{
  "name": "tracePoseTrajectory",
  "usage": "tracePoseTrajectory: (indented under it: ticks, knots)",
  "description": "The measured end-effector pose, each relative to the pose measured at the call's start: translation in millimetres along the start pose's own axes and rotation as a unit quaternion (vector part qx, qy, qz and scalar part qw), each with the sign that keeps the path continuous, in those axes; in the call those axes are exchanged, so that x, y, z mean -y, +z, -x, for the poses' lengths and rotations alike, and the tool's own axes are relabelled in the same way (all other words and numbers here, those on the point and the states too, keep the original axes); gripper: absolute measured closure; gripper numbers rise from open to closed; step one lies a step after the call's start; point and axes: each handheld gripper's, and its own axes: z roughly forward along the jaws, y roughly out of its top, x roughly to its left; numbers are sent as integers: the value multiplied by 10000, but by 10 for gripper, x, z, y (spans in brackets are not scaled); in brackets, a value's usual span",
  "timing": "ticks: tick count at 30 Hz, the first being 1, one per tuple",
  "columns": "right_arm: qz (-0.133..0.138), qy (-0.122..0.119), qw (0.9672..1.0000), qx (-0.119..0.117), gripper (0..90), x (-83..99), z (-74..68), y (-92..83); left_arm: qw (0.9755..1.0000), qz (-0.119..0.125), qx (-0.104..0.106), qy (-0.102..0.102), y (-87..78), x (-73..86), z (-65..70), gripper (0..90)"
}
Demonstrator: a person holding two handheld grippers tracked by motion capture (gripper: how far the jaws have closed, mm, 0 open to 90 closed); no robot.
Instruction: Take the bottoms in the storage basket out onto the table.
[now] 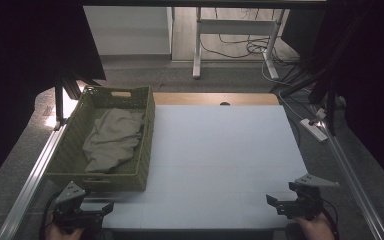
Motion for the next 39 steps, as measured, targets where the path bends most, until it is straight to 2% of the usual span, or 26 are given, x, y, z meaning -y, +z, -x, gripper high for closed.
tracePoseTrajectory:
  ticks: [3, 8, 11, 12, 17, 23, 28, 32, 39]
  knots:
    - [1, -30, 10000, 21, 0, 0, -7, -1, 10000, 9, 26, -1, -4, 1, -5, 17]
    - [48, 48, 10000, -30, 0, -1, 11, -8, 9998, 166, 69, -5, -29, 10, 0, 16]
    - [26, 19, 10000, -16, 0, -4, 1, -4, 9998, 154, 80, -9, -30, 9, 1, 15]
    - [25, 0, 10000, -12, 0, -5, -1, 0, 9998, 114, 154, -25, -29, 5, -4, 16]
    - [-12, -49, 10000, 6, 0, -8, -10, 9, 9996, 107, 253, -25, -29, -4, -3, 21]
    - [17, 9, 10000, -19, 0, -19, 4, 17, 9996, 65, 262, 51, -22, -4, 10, 20]
    - [-19, -26, 10000, -43, 0, -30, -2, 34, 9994, 167, 274, 155, -61, -20, 23, 21]
    - [-11, -45, 10000, -69, 0, -37, 2, 43, 9987, 222, 399, 223, -76, -38, 30, 20]
    - [-32, -51, 9999, -80, 0, -41, 2, 50, 9983, 284, 482, 180, -113, -64, 11, 10]
